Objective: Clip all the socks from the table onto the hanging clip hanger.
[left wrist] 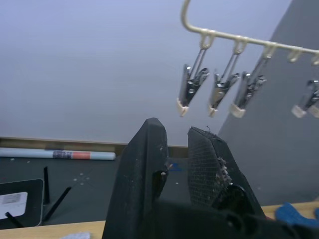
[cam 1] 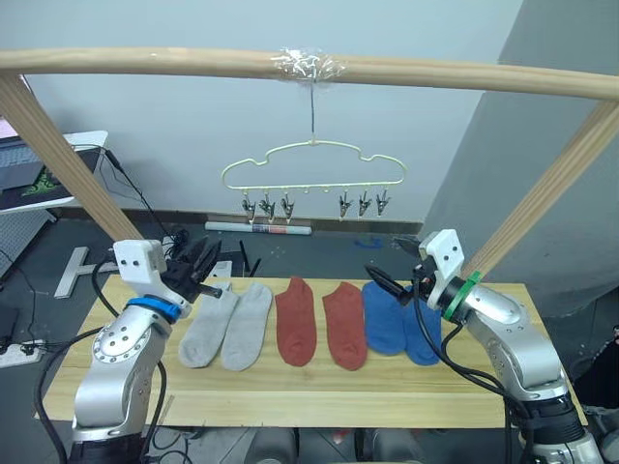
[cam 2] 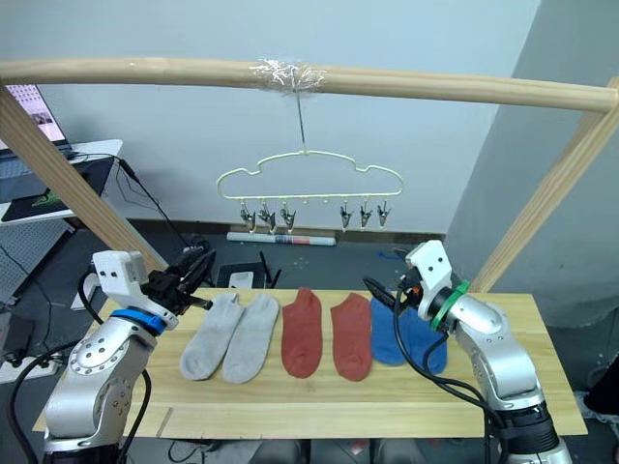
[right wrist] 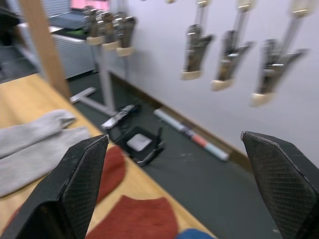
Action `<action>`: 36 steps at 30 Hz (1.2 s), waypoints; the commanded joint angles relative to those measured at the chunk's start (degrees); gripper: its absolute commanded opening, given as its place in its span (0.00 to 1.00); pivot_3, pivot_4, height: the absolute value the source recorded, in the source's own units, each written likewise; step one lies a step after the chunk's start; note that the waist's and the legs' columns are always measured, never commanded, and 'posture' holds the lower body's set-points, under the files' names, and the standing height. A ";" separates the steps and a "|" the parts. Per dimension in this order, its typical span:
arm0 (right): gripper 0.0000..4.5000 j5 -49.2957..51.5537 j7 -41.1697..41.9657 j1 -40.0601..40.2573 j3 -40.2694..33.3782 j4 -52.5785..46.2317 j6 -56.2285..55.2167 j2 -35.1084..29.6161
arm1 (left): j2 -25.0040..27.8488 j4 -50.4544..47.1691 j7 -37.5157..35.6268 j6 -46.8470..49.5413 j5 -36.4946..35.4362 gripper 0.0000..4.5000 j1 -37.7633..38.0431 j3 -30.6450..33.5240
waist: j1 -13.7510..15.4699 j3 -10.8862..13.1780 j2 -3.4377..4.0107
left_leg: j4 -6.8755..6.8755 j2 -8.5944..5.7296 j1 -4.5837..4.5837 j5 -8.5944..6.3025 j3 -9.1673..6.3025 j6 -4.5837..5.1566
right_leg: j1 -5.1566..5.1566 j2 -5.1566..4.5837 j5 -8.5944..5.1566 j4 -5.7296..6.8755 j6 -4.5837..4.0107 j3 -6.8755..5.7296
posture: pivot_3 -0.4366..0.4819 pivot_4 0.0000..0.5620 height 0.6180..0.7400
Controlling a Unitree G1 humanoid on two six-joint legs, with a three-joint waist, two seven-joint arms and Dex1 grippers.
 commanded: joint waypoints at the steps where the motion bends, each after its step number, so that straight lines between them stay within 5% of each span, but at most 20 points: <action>1: 1.00 2.75 2.77 -2.90 0.97 -3.23 1.29 -0.21 | -1.00 1.95 1.30 -2.93 2.90 0.24 -3.30 -1.00 | 0.01 0.32 -0.05 | 0.00 -0.01 -0.01 0.00 -0.06 0.00 | 0.01 0.00 0.00 0.00 0.00 -0.05 | 0.68 0.30 1.00; 5: 1.00 2.86 3.02 -4.96 2.56 -3.65 1.68 0.37 | -2.91 2.29 1.51 -5.58 4.69 0.32 -4.27 -2.33 | -0.03 0.68 -0.11 | 0.01 0.00 -0.04 0.00 -0.37 0.00 | 0.02 -0.01 0.00 0.00 0.00 -0.12 | 0.67 0.31 1.00; 11: 1.00 2.68 2.15 -8.24 4.89 -4.06 2.01 3.09 | -8.27 -0.10 5.04 -3.88 5.54 0.73 -6.57 -4.97 | -0.14 0.96 -0.12 | 0.07 -0.01 -0.13 0.01 -0.65 -0.01 | 0.02 -0.02 0.03 0.02 0.02 -0.29 | 0.67 0.30 1.00; 25: 1.00 2.14 2.00 -10.51 5.55 -2.68 0.81 5.04 | -10.43 3.12 9.83 -2.85 5.66 0.73 -12.04 -2.63 | -0.04 0.96 -0.10 | 0.16 -0.04 -0.48 0.05 -1.20 -0.06 | 0.03 -0.07 0.05 0.04 -0.02 -1.25 | 0.67 0.29 1.00; 31: 1.00 2.85 1.29 -11.50 5.15 -3.77 2.14 5.86 | -10.14 6.81 7.23 -4.12 6.18 0.41 -14.50 -4.12 | -0.01 0.97 -0.09 | 0.27 -0.06 -0.58 0.05 -1.25 -0.07 | 0.02 -0.08 0.05 0.04 -0.02 -1.37 | 0.66 0.29 1.00; 36: 1.00 3.00 0.96 -11.95 4.71 -3.97 2.69 5.98 | -10.01 7.64 6.77 -4.50 6.62 0.41 -14.90 -4.14 | -0.17 0.98 -0.07 | 0.29 -0.05 -0.60 0.05 -1.27 -0.07 | 0.02 -0.08 0.05 0.04 -0.02 -1.39 | 0.64 0.29 1.00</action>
